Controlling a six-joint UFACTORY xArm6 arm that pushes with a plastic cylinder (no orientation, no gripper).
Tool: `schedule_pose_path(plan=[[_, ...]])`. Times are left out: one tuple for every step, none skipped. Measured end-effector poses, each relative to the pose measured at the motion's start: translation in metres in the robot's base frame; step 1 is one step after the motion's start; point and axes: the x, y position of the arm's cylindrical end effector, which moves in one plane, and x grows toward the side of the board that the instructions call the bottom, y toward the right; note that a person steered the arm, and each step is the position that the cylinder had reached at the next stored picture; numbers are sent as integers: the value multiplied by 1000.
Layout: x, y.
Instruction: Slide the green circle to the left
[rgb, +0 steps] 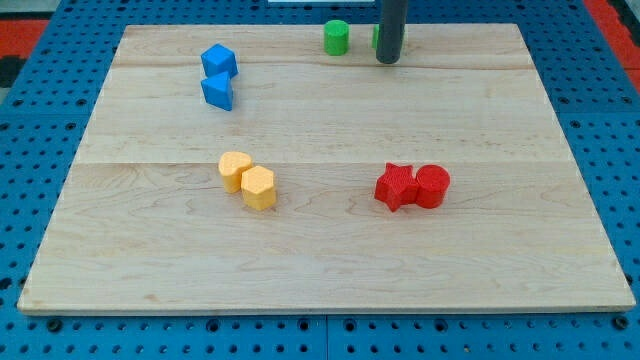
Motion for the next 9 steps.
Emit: schedule_pose_path(plan=[[-24,7],[9,29],[55,6],[15,49],[-57,138],[-65,137],[-66,86],[-65,69],[-65,60]])
